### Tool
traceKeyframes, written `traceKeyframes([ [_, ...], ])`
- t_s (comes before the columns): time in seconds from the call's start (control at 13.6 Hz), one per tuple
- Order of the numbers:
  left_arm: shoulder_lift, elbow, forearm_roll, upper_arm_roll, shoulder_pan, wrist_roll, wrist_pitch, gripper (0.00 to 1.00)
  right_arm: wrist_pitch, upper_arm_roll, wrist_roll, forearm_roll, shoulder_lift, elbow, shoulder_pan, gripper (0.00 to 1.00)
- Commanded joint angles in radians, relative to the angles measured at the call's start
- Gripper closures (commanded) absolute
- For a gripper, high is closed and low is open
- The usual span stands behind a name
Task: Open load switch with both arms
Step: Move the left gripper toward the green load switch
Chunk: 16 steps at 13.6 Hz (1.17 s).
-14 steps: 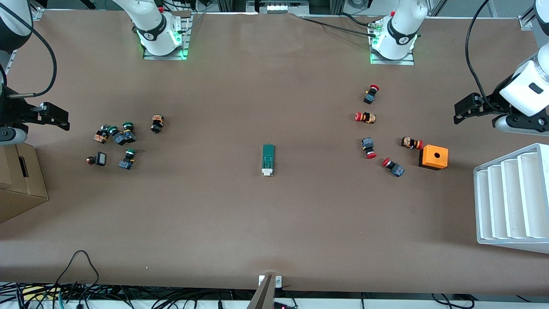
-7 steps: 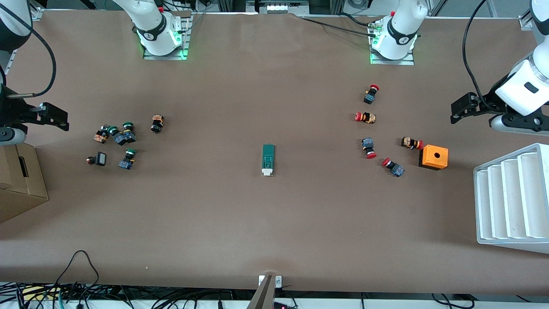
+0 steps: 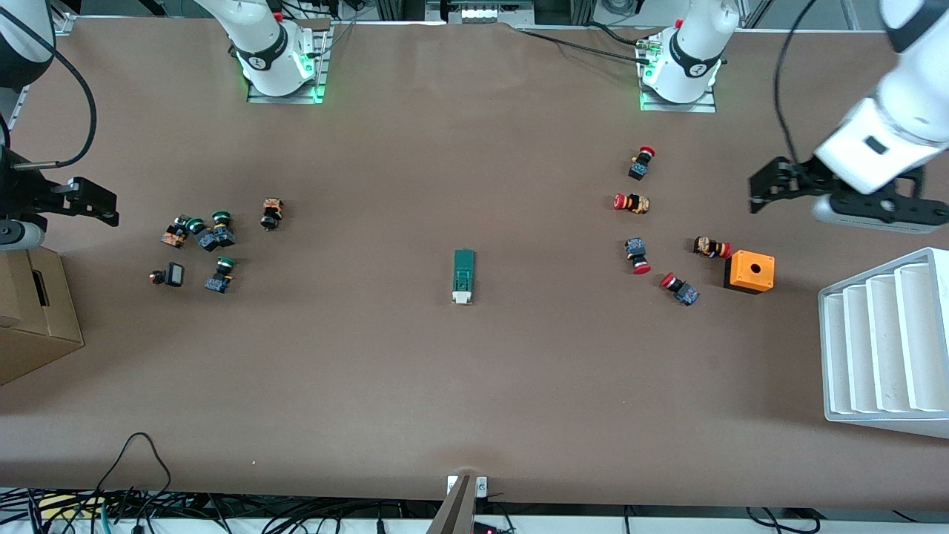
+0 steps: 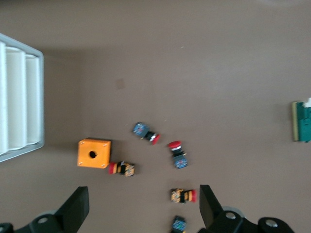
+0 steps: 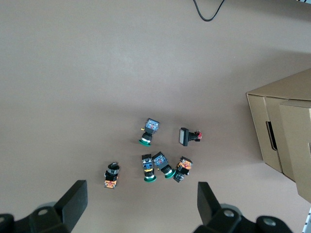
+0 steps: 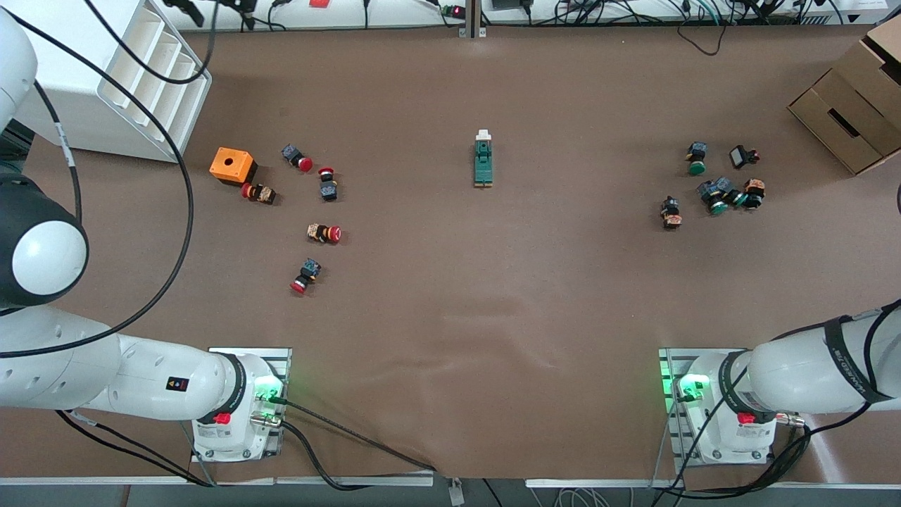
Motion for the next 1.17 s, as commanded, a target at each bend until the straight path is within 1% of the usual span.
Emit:
traceKeyframes([
  [0.0,0.004,-0.008,-0.001,-0.061,0.002,-0.055,0.027,0.0,0.002,0.002,-0.018,-0.014,0.0,0.008,-0.008,0.0],
  [0.15,0.011,-0.008,-0.007,-0.096,0.002,-0.086,0.043,0.0,0.002,0.004,-0.017,-0.015,0.0,0.008,-0.007,0.0],
  [0.51,0.067,-0.019,-0.007,-0.251,0.002,-0.256,0.15,0.0,0.002,0.004,-0.017,-0.015,0.0,0.008,-0.007,0.0],
  [0.73,0.076,-0.082,0.0,-0.339,0.002,-0.371,0.283,0.0,0.002,0.004,-0.017,-0.015,0.0,0.008,-0.007,0.0],
  [0.88,0.08,-0.144,0.003,-0.38,-0.001,-0.429,0.395,0.0,0.002,0.004,-0.017,-0.015,0.0,0.008,-0.007,0.0],
  [1.03,0.09,-0.203,0.058,-0.429,-0.001,-0.523,0.501,0.0,0.002,0.004,-0.017,-0.015,0.0,0.008,-0.007,0.0],
  [1.1,0.111,-0.22,0.095,-0.46,-0.001,-0.591,0.547,0.0,0.002,0.004,-0.017,-0.015,0.0,0.008,-0.007,0.0],
])
